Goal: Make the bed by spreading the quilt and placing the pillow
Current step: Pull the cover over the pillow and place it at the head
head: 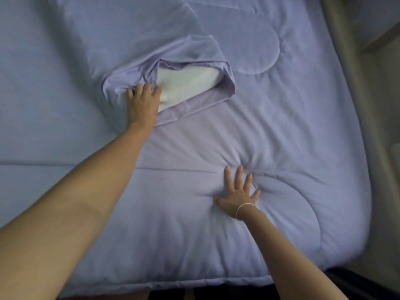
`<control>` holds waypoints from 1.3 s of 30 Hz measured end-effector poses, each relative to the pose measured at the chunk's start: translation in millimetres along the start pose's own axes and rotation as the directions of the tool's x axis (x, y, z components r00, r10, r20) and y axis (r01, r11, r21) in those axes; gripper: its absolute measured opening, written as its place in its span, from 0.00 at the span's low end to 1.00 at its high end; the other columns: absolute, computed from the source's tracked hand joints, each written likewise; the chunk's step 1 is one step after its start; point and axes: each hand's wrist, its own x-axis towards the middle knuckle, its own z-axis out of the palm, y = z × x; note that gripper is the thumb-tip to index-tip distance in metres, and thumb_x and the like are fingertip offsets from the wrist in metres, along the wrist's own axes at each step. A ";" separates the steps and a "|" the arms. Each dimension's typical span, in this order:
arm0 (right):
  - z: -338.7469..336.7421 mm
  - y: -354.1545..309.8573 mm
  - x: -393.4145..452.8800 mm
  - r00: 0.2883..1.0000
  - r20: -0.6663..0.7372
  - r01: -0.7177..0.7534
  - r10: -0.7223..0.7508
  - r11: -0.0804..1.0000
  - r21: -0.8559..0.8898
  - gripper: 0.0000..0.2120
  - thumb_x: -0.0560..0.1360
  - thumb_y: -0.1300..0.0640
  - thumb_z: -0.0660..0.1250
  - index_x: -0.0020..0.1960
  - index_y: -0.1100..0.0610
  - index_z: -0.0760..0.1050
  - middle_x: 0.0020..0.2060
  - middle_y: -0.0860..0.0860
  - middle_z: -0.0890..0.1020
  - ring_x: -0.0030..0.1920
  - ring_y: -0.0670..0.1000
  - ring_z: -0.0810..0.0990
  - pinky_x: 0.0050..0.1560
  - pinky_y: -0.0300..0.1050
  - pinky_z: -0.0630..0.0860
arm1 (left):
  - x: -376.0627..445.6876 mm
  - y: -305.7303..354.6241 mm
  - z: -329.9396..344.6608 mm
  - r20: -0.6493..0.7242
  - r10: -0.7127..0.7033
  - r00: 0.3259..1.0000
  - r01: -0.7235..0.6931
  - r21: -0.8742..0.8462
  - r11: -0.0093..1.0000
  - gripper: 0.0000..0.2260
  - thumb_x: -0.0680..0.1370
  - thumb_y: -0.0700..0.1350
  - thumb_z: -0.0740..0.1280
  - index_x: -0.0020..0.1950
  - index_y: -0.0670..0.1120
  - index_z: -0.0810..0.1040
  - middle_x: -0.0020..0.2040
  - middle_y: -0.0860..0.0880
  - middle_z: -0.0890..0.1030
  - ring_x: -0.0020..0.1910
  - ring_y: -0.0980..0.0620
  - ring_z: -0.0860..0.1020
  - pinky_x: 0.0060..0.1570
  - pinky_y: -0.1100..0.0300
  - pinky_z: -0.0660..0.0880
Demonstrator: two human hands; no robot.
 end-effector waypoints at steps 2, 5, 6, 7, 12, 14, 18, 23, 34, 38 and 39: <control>0.0 0.4 2.5 1.000 0.014 0.001 -0.001 1.000 0.005 0.44 0.72 0.36 0.58 0.72 0.38 0.26 0.72 0.47 0.25 0.73 0.59 0.27 0.70 0.71 0.38 | 3.1 -1.9 -0.8 -0.017 0.034 0.999 -0.034 0.004 0.999 0.07 0.70 0.37 0.66 0.43 0.47 0.79 0.36 0.45 0.77 0.38 0.43 0.77 0.36 0.52 0.74; -0.3 2.0 5.2 1.000 0.027 0.004 -0.004 1.000 0.019 0.44 0.72 0.36 0.59 0.72 0.37 0.27 0.72 0.46 0.25 0.74 0.59 0.28 0.70 0.71 0.38 | -0.4 -1.4 -7.6 -0.004 0.058 0.998 -0.058 -0.018 0.998 0.07 0.69 0.37 0.65 0.39 0.47 0.79 0.35 0.46 0.77 0.37 0.44 0.77 0.36 0.53 0.74; -0.6 2.0 5.8 1.000 0.029 0.000 -0.001 1.000 0.019 0.44 0.72 0.36 0.59 0.71 0.36 0.27 0.72 0.46 0.25 0.74 0.58 0.28 0.70 0.71 0.38 | -3.2 -2.2 -8.8 0.001 0.063 0.998 -0.063 -0.026 0.998 0.07 0.68 0.38 0.64 0.39 0.48 0.80 0.35 0.47 0.77 0.37 0.44 0.77 0.35 0.53 0.74; -1.2 2.1 5.9 1.000 0.031 -0.005 0.005 1.000 0.016 0.45 0.72 0.35 0.59 0.71 0.36 0.27 0.72 0.46 0.25 0.74 0.58 0.28 0.71 0.70 0.39 | -6.4 -2.9 -9.6 -0.002 0.076 0.997 -0.076 -0.045 0.996 0.07 0.68 0.38 0.64 0.40 0.48 0.80 0.34 0.47 0.77 0.37 0.44 0.78 0.35 0.54 0.74; -4.9 -1.5 2.3 0.999 0.033 -0.029 0.029 1.000 0.013 0.45 0.72 0.35 0.60 0.72 0.36 0.28 0.73 0.45 0.27 0.75 0.57 0.30 0.71 0.70 0.42 | -49.4 -16.3 -23.1 -0.083 0.137 0.987 -0.145 -0.110 0.983 0.09 0.68 0.41 0.62 0.43 0.50 0.80 0.35 0.50 0.77 0.37 0.47 0.78 0.35 0.57 0.72; -7.6 -3.5 0.1 0.999 0.032 -0.038 0.038 0.999 0.010 0.45 0.71 0.35 0.60 0.72 0.36 0.29 0.73 0.45 0.28 0.75 0.57 0.31 0.71 0.70 0.43 | -81.5 -21.2 -30.4 -0.107 0.135 0.985 -0.151 -0.158 0.976 0.12 0.69 0.41 0.61 0.48 0.50 0.81 0.36 0.50 0.78 0.37 0.47 0.78 0.36 0.57 0.72; -17.7 -6.6 -10.4 0.997 -0.063 -0.028 0.035 0.993 0.111 0.46 0.70 0.38 0.66 0.76 0.41 0.38 0.77 0.45 0.39 0.77 0.57 0.41 0.70 0.70 0.49 | -161.1 -38.3 -45.5 -0.118 0.159 0.980 -0.185 -0.259 0.948 0.16 0.71 0.41 0.63 0.57 0.48 0.78 0.40 0.50 0.79 0.41 0.46 0.79 0.38 0.53 0.72; -34.3 -25.0 -22.1 0.805 -0.592 0.277 0.037 0.859 0.431 0.49 0.65 0.56 0.77 0.77 0.59 0.50 0.75 0.58 0.60 0.75 0.59 0.58 0.71 0.57 0.62 | -229.5 -58.6 -61.6 -0.164 0.180 0.970 -0.227 -0.341 0.912 0.26 0.72 0.43 0.69 0.69 0.47 0.66 0.55 0.47 0.77 0.49 0.44 0.78 0.50 0.52 0.70; -108.9 -68.5 -27.8 0.809 -0.587 0.257 -0.042 0.922 0.289 0.13 0.74 0.60 0.65 0.58 0.58 0.73 0.48 0.66 0.82 0.51 0.68 0.78 0.46 0.53 0.71 | -181.5 -68.3 -106.3 0.427 -0.572 0.700 0.694 -0.597 0.403 0.29 0.75 0.48 0.70 0.70 0.37 0.64 0.60 0.32 0.73 0.58 0.33 0.74 0.53 0.47 0.70; -152.6 -70.9 -54.0 0.680 -0.727 0.334 0.091 0.844 0.419 0.16 0.73 0.65 0.63 0.61 0.60 0.77 0.54 0.64 0.81 0.58 0.65 0.77 0.54 0.48 0.69 | -125.7 -104.2 -148.4 0.188 -0.675 0.713 0.506 -0.804 0.311 0.32 0.68 0.51 0.76 0.68 0.43 0.68 0.61 0.39 0.75 0.59 0.41 0.74 0.55 0.55 0.68; -155.8 -67.4 -59.5 0.679 -0.730 0.340 0.084 0.845 0.413 0.16 0.73 0.64 0.63 0.60 0.59 0.77 0.54 0.64 0.81 0.57 0.64 0.77 0.54 0.47 0.69 | -119.8 -112.0 -158.1 0.178 -0.661 0.729 0.474 -0.828 0.299 0.34 0.66 0.52 0.78 0.67 0.44 0.69 0.61 0.42 0.76 0.59 0.43 0.75 0.54 0.56 0.69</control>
